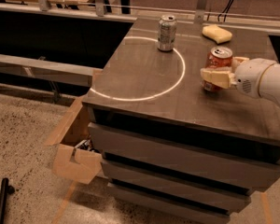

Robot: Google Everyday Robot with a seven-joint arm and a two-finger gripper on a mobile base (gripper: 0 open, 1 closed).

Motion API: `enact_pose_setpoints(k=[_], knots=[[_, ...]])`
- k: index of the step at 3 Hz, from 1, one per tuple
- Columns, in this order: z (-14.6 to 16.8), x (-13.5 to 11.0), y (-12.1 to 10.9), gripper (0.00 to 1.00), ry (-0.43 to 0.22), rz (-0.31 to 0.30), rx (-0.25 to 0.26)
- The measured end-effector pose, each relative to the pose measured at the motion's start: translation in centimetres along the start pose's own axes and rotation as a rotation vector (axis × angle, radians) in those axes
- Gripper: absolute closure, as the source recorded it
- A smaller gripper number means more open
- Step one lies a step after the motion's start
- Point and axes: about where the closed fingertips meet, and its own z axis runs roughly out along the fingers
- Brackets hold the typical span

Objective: Move coke can near sponge

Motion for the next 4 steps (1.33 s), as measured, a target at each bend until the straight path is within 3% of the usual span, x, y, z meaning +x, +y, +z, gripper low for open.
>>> enact_pose_setpoints(k=[1, 2, 3, 4], knots=[[1.1, -1.9, -2.8, 1.0, -0.04, -0.054, 0.076], [2.7, -4.0, -6.3, 1.0, -0.061, -0.133, 0.163], [4.5, -4.7, -11.5, 1.0, -0.037, -0.2, 0.292], [4.1, -4.4, -15.1, 1.0, -0.006, -0.193, 0.404]])
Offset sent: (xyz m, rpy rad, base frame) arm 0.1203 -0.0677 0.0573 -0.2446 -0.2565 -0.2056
